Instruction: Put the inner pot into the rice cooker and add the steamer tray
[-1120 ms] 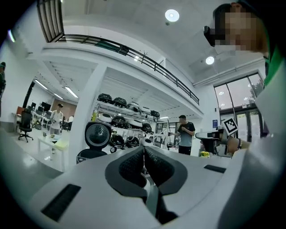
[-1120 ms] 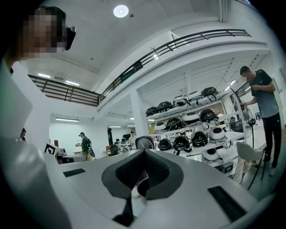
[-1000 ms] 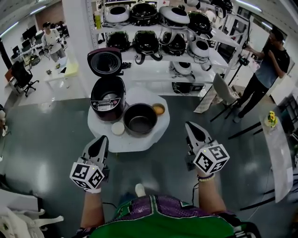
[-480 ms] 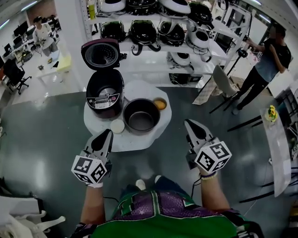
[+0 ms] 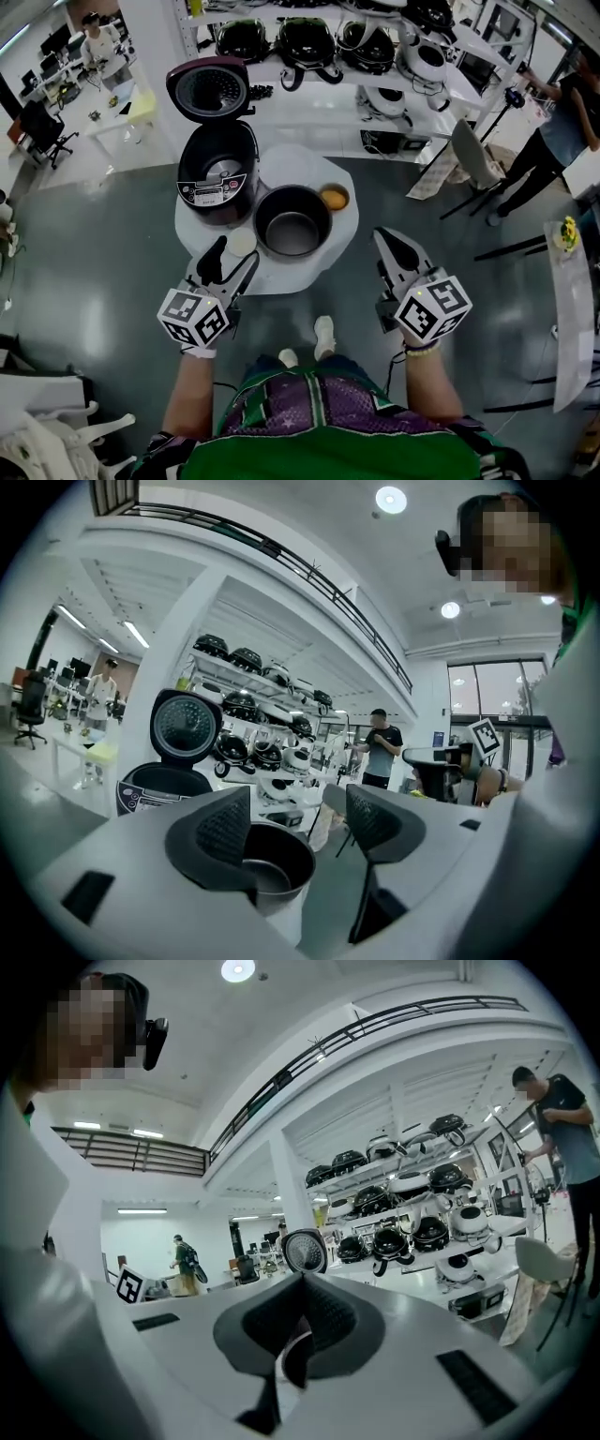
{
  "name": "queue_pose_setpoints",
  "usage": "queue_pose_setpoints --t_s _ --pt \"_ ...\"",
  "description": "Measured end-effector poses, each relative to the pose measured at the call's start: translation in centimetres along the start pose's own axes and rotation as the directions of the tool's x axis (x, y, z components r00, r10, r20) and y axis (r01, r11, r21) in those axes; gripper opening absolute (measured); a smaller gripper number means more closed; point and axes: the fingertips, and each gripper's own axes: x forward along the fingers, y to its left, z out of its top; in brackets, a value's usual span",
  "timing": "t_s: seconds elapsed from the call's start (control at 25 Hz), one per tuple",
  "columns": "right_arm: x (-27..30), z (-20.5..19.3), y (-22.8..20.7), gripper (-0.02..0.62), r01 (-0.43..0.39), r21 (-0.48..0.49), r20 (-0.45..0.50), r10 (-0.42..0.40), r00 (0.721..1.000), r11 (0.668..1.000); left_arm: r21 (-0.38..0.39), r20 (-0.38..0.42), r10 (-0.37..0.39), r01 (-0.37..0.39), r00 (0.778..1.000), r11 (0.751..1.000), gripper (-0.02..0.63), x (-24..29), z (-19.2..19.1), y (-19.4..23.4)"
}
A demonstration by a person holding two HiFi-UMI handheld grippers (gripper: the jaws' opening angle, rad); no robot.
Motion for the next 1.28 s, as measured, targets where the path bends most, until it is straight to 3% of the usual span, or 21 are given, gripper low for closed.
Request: queue_pose_setpoints --t_s 0.12,0.24,0.64,0.84,1.04,1.28 --pt "1.8 0.8 -0.2 0.006 -0.066 0.022 0.023 0.066 0.998 0.998 0.005 -0.036 0.062 -0.062 0.997 0.998 0.321 2.2 -0.9 1.3" --pt "3.5 1.8 -1.0 0.006 -0.1 -0.025 0.017 0.101 0.995 0.995 0.007 -0.069 0.112 -0.112 0.991 0.994 0.321 4.5 -1.7 2.3" --pt "8.0 4.1 -6.8 0.006 -0.183 -0.052 -0.001 0.183 0.983 0.982 0.039 -0.183 0.253 -0.25 0.95 0.967 0.313 11.1 -5.0 6.1" --pt "9.6 3.1 -7.4 0.006 -0.171 -0.044 -0.034 0.169 0.985 0.984 0.035 -0.246 0.255 -0.254 0.935 0.967 0.313 12.9 -7.4 8.5" --pt "11.2 2.1 -7.1 0.006 -0.109 -0.016 -0.048 0.108 0.993 0.994 -0.028 -0.28 0.203 -0.22 0.938 0.975 0.313 14.1 -9.1 11.2" --pt "12.1 1.0 -6.8 0.006 -0.018 -0.017 -0.043 0.017 0.999 1.0 0.024 -0.357 0.172 -0.175 0.918 0.984 0.313 16.0 -12.0 14.1"
